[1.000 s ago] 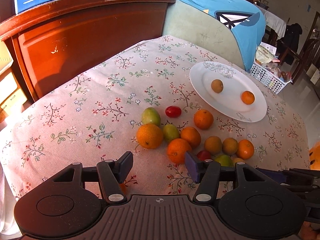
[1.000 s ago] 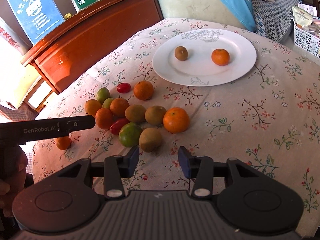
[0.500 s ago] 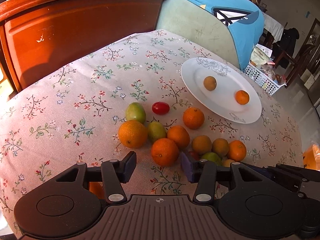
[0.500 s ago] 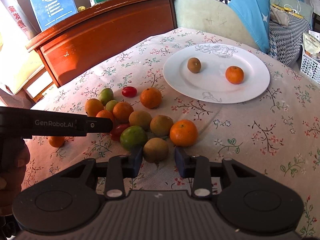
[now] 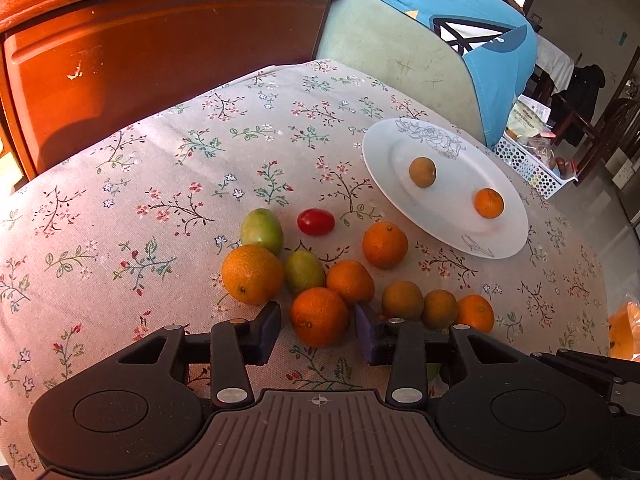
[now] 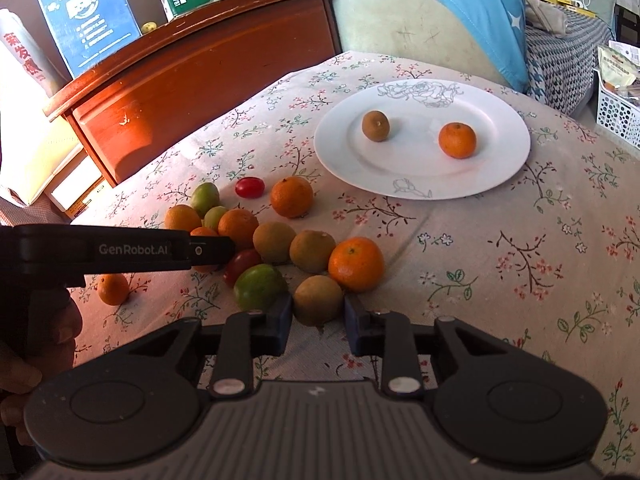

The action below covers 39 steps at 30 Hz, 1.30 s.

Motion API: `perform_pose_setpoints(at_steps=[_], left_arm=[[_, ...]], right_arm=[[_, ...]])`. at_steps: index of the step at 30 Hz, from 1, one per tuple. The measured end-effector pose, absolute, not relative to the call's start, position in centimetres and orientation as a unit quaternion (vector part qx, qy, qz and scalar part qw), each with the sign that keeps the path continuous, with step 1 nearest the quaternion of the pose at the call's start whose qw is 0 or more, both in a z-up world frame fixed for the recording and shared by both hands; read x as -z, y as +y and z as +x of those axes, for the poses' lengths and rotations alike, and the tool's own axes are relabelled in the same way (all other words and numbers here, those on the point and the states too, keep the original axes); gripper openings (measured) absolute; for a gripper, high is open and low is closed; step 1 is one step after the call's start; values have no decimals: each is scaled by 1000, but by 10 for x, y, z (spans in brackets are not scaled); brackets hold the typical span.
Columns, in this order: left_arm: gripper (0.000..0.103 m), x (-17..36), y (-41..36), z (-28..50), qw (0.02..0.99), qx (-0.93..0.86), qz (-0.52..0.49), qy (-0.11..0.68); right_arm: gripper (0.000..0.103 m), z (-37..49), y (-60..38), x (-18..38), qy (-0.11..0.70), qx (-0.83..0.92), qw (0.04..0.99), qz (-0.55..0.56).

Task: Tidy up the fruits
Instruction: 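Grasp a brown fruit with the right tool while the left tool grasps an orange, then lift and set the brown fruit on the plate with the right tool while the left tool places the orange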

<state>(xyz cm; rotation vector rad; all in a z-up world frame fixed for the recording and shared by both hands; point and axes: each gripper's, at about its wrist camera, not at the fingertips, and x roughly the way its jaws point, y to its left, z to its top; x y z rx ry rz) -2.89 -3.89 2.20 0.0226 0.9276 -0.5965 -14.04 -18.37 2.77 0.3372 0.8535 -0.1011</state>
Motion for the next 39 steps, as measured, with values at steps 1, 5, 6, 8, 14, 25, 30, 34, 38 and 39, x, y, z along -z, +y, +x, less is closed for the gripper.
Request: perform_pose_setpoints(at_steps=[1, 5, 6, 8, 14, 25, 30, 34, 38, 39], left_arm=[[38, -22, -40, -29, 852, 284, 12, 439], [37, -21, -41, -30, 855, 287, 18, 432], [31, -21, -41, -31, 854, 291, 17, 431], [29, -21, -40, -31, 854, 292, 14, 431], [29, -23, -40, -36, 859, 283, 25, 425], [29, -30, -35, -48, 866, 277, 33, 415], [29, -35, -41, -58, 871, 282, 52, 399], [29, -42, -47, -63, 873, 289, 53, 390], [29, -53, -54, -64, 874, 302, 44, 379], [29, -57, -56, -65, 875, 305, 43, 373]], right_arm=[[28, -140, -184, -28, 412, 48, 895, 162], [28, -141, -185, -28, 412, 49, 894, 168], [28, -141, -185, -28, 412, 50, 894, 170], [28, -141, -186, -28, 411, 50, 893, 174], [28, -142, -187, -29, 411, 51, 893, 176], [28, -149, -192, -34, 404, 58, 893, 191], [28, -151, -193, -34, 407, 61, 892, 189], [28, -155, -198, -41, 396, 62, 893, 203], [28, -157, -206, -52, 382, 68, 896, 214], [28, -157, -209, -56, 378, 69, 897, 218]])
